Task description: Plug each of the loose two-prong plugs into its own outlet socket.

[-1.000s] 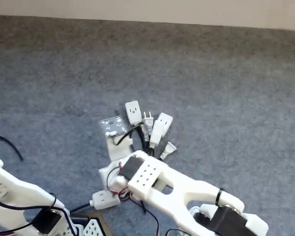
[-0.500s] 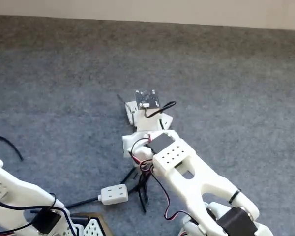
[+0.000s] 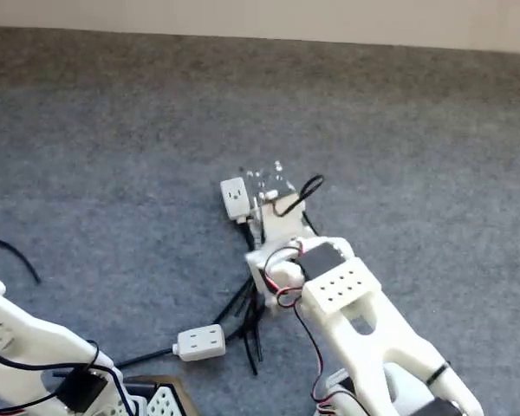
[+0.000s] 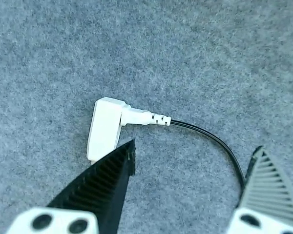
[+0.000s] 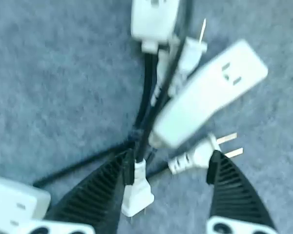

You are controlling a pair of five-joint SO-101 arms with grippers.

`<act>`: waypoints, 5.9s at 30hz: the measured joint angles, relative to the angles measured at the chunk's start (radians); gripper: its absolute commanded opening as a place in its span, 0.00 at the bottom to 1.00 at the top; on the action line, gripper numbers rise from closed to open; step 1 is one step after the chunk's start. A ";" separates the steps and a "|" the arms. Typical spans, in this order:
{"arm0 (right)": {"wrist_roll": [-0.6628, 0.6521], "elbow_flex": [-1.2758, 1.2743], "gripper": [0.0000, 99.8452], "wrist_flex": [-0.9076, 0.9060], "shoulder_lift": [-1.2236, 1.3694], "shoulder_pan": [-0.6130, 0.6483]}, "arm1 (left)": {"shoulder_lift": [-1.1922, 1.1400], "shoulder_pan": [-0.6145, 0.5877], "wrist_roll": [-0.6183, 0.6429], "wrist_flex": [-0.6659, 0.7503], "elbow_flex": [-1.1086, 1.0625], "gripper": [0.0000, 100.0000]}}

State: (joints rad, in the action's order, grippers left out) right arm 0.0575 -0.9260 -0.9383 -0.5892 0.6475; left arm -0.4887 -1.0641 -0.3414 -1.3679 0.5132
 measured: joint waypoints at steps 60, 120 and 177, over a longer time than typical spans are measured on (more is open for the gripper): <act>-0.120 -0.227 0.04 0.109 -0.068 0.046 | -0.006 0.009 0.000 0.002 -0.012 0.36; -0.100 -0.315 0.02 0.175 -0.071 0.063 | -0.006 0.009 0.000 0.002 -0.012 0.36; -0.120 -0.302 0.12 0.092 -0.069 0.051 | -0.006 -0.002 0.000 0.002 -0.012 0.36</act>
State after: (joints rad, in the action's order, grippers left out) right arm -0.0621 -1.2283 -0.8462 -0.6582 0.6981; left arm -0.4948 -1.0656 -0.3414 -1.3663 0.5010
